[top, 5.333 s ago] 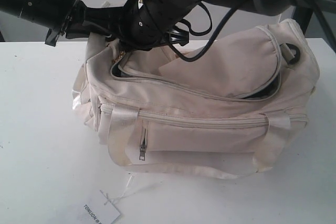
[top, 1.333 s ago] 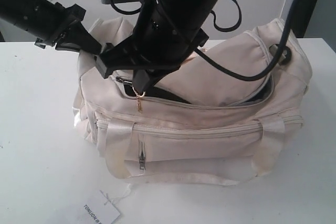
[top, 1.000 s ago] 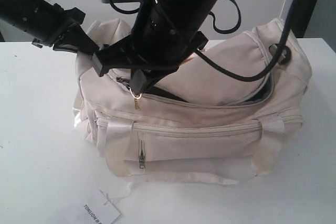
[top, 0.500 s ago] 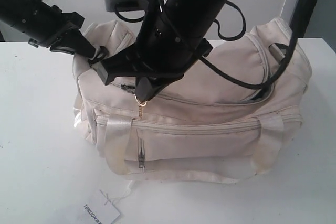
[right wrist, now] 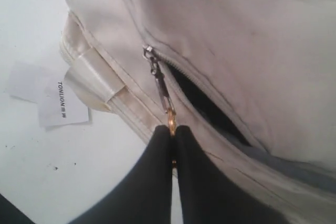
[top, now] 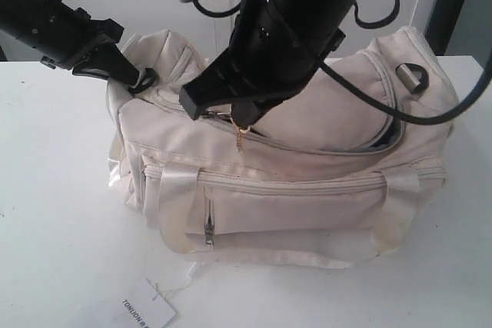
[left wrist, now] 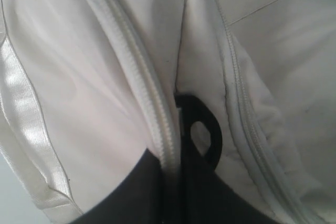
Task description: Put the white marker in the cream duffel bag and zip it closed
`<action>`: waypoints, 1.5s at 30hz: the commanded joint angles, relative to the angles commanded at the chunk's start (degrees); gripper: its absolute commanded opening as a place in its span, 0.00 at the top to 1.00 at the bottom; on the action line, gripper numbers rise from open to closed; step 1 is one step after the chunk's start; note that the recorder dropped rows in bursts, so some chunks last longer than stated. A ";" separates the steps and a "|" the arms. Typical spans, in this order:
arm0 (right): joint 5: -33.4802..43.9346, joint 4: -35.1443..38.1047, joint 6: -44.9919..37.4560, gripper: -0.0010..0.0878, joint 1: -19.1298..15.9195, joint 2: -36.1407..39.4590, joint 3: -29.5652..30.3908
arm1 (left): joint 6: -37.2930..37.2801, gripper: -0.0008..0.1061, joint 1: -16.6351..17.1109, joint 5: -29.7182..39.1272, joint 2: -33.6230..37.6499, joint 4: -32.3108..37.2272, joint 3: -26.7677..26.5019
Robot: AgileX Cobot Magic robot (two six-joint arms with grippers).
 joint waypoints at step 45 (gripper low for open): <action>0.00 -1.48 5.83 0.99 0.00 -0.45 0.66 | -3.29 0.40 0.00 0.73 -2.37 2.98 0.00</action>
